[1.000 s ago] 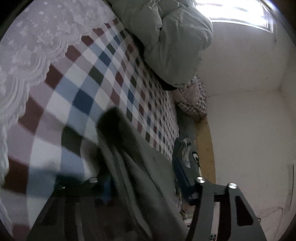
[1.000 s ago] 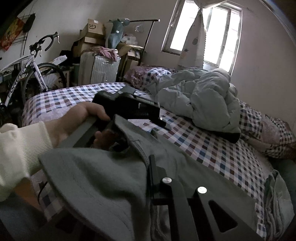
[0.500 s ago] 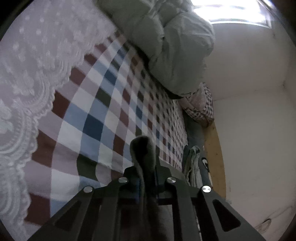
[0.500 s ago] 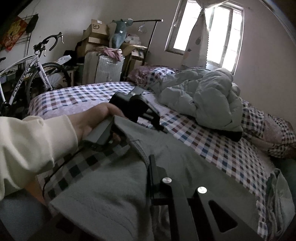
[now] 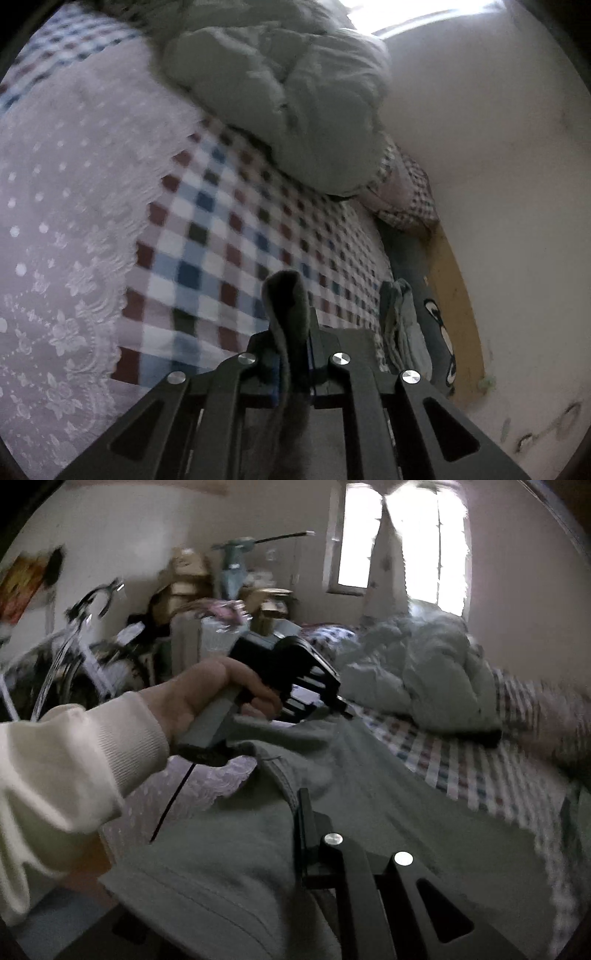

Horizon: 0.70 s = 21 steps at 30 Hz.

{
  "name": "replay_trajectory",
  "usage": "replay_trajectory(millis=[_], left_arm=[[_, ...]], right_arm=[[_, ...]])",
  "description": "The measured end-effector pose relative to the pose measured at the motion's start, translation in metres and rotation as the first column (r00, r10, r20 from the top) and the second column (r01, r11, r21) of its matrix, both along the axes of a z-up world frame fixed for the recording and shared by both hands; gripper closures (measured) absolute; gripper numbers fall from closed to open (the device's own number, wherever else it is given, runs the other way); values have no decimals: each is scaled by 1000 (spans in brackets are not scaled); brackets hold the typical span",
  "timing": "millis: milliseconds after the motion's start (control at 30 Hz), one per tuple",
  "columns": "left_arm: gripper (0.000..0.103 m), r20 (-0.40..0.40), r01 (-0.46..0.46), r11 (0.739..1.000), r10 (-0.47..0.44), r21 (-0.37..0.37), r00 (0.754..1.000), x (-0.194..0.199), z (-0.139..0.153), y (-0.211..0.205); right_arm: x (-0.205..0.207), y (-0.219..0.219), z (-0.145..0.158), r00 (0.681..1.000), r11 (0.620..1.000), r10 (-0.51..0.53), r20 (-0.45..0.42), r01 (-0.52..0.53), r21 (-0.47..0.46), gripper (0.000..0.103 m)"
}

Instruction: Fold clothes

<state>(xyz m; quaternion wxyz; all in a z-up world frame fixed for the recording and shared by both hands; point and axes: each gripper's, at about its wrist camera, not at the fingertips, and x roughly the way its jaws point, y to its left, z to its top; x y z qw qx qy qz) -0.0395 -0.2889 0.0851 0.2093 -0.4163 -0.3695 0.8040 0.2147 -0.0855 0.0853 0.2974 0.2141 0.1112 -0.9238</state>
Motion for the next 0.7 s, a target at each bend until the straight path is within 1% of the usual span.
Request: replay_trajectory(millis=[100,167,233,333,500,567,700], left_arm=[[94,-21,24,999,-25,-25,999,-6,22,22],[94,-24,40,999,-41,-34,999,-10,34,40],[94,-23,56,998,-57,-25,998,-15,43,61],[94,-14,73,997,-73,9,997,-21,51,92],[94,2,73,996,-74,60,997,-29,48,147],[94,26,70,996,-72,55,997,-33,41,170],[94,82,65,998,-65,3,994,-43,30,217]], right_arm=[[3,9,1,999,998,-35,3,35,-52,100],[8,19,6,998,995,-60,-13,58,-82,100],[11,33,12,996,990,-92,-14,90,-113,100],[14,65,20,989,976,-150,7,150,-157,100],[17,125,26,966,942,-250,60,257,-214,100],[17,148,25,955,926,-284,85,296,-234,100],[17,186,19,938,903,-322,130,345,-255,100]])
